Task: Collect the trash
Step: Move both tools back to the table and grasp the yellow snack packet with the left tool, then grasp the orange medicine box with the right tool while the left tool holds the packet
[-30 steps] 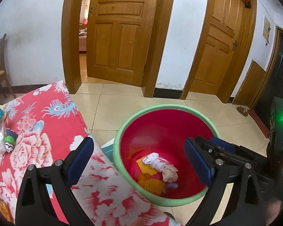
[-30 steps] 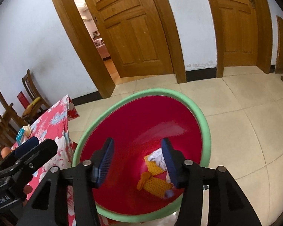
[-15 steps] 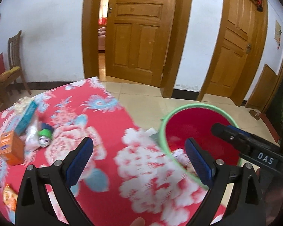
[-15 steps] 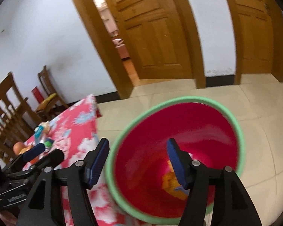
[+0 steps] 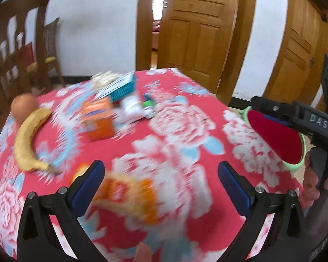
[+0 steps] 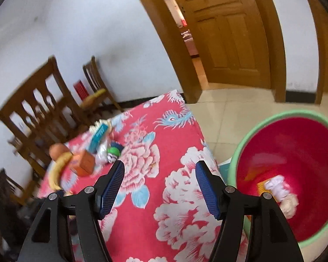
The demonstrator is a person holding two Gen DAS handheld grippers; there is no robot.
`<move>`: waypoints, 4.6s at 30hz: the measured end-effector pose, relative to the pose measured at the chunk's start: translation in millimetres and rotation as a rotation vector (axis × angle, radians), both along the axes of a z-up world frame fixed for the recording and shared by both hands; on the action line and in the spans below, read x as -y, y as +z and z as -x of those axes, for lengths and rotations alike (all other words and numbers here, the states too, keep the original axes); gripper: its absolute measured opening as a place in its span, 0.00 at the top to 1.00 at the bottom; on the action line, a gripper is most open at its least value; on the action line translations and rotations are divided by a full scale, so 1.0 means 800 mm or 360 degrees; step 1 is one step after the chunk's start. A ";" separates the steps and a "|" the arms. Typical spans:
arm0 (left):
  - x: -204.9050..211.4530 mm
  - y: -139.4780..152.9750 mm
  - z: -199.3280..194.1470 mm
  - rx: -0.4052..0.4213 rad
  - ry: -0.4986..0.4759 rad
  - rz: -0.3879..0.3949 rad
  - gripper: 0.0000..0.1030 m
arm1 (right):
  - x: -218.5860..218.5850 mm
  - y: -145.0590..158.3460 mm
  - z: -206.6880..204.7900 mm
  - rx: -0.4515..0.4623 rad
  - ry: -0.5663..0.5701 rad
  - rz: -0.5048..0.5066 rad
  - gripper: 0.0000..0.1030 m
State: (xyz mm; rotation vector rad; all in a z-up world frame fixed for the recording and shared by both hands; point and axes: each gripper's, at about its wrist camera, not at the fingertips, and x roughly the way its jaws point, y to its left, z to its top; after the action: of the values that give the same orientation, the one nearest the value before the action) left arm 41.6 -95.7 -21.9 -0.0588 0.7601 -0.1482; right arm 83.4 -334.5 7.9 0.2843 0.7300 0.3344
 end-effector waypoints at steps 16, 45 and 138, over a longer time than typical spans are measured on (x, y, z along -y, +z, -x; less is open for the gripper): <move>-0.055 -0.044 -0.016 -0.0242 0.0156 0.0039 0.02 | -0.101 0.000 0.009 -0.0022 0.0248 0.0044 0.32; -0.195 -0.001 -0.007 -0.0025 0.0568 0.0156 0.23 | -0.266 -0.011 -0.036 -0.0038 0.0594 0.0154 0.26; -0.117 0.053 -0.002 0.0116 0.0360 0.0194 0.24 | -0.154 -0.009 -0.034 -0.0121 0.0575 0.0131 0.25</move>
State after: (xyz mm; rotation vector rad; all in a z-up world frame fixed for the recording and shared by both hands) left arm 43.2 -2.4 20.9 -0.2532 0.6662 0.0188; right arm 110.3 -211.4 0.4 0.0855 0.8691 0.6365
